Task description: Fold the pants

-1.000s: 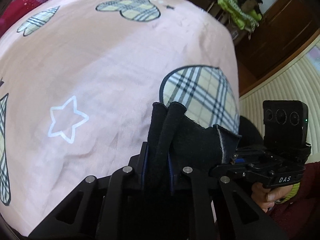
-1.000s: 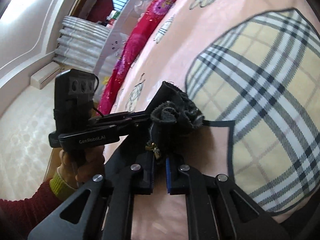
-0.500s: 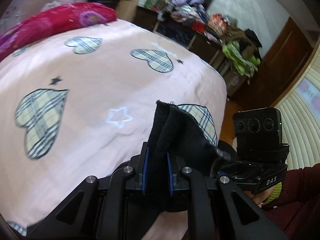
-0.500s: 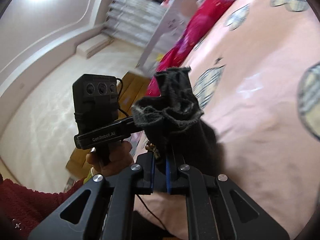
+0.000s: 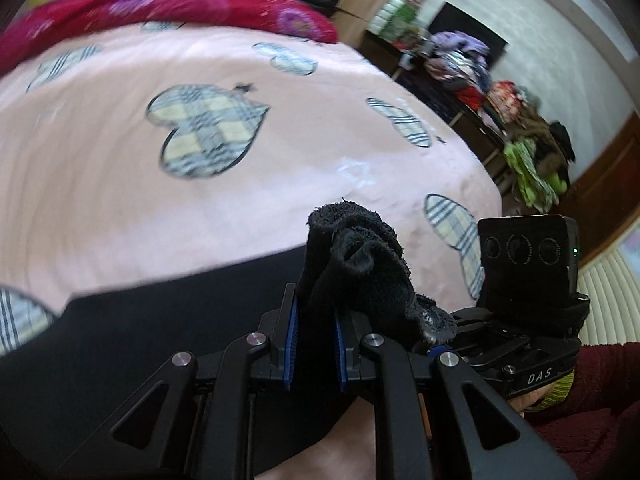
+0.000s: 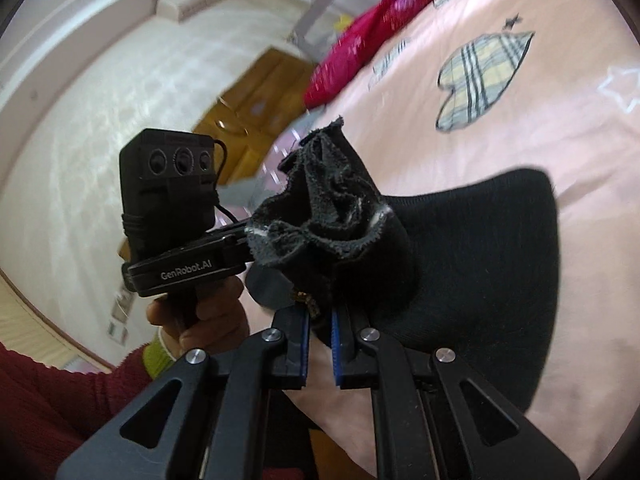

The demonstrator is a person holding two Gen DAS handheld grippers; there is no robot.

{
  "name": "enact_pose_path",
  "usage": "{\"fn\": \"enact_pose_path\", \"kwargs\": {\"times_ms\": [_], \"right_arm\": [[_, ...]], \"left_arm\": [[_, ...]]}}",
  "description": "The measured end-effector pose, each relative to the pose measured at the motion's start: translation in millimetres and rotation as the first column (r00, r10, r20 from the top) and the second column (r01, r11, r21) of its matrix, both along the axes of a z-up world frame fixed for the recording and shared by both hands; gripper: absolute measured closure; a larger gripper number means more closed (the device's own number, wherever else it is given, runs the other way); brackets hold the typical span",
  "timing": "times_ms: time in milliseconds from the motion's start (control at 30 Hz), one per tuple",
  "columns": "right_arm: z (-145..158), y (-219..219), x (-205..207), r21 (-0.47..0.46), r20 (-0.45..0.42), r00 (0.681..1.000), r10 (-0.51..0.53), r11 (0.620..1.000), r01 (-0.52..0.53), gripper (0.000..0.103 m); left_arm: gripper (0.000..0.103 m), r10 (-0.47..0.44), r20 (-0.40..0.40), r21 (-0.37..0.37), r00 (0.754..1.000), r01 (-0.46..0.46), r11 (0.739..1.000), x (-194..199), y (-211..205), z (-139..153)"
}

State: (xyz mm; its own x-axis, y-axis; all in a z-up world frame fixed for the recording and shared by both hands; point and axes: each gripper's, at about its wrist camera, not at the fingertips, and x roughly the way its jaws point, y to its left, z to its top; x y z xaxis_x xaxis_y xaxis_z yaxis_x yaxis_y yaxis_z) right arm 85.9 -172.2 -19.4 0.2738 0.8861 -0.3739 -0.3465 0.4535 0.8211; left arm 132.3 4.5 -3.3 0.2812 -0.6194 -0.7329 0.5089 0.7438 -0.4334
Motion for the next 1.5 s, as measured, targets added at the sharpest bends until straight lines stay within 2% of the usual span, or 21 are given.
{"fn": "enact_pose_path", "kwargs": {"times_ms": [300,467,567,633,733,1200,1300,1500], "right_arm": [[-20.6,34.9,11.6,-0.171,-0.040,0.996,0.076,0.982,-0.081,0.091],[-20.0,47.0,15.2,-0.237,-0.034,0.995,0.093,0.966,-0.098,0.088],[-21.4,50.8,15.3,-0.240,-0.038,0.994,0.103,0.965,-0.109,0.078],[-18.9,53.1,14.6,-0.238,-0.033,0.993,0.117,0.964,-0.121,0.064],[-12.2,62.4,15.0,-0.231,-0.024,0.989,0.146,0.962,-0.148,0.049],[13.6,102.5,25.8,-0.235,0.035,0.966,0.257,0.941,-0.242,0.048],[18.2,110.1,24.4,-0.236,0.047,0.958,0.283,0.935,-0.264,0.048],[25.9,126.1,31.9,-0.256,0.070,0.946,0.316,0.923,-0.289,0.048]], "left_arm": [[0.092,0.117,-0.031,0.027,0.993,-0.117,0.993,-10.3,26.6,-37.2],[0.091,0.210,-0.069,0.022,0.975,-0.209,0.978,-18.6,47.9,-51.1],[0.091,0.271,-0.073,0.004,0.960,-0.271,0.962,-28.0,63.2,-52.6],[0.089,0.314,-0.068,-0.002,0.947,-0.315,0.949,-35.6,72.6,-49.4],[0.088,0.383,-0.059,0.000,0.922,-0.384,0.923,-46.2,87.8,-43.8],[0.080,0.606,-0.052,-0.040,0.794,-0.608,0.793,-93.4,158.3,-27.2],[0.068,0.658,-0.057,-0.053,0.751,-0.660,0.749,-102.8,174.5,-24.4],[0.061,0.749,-0.059,-0.061,0.660,-0.751,0.657,-127.6,203.3,-17.6]]}}
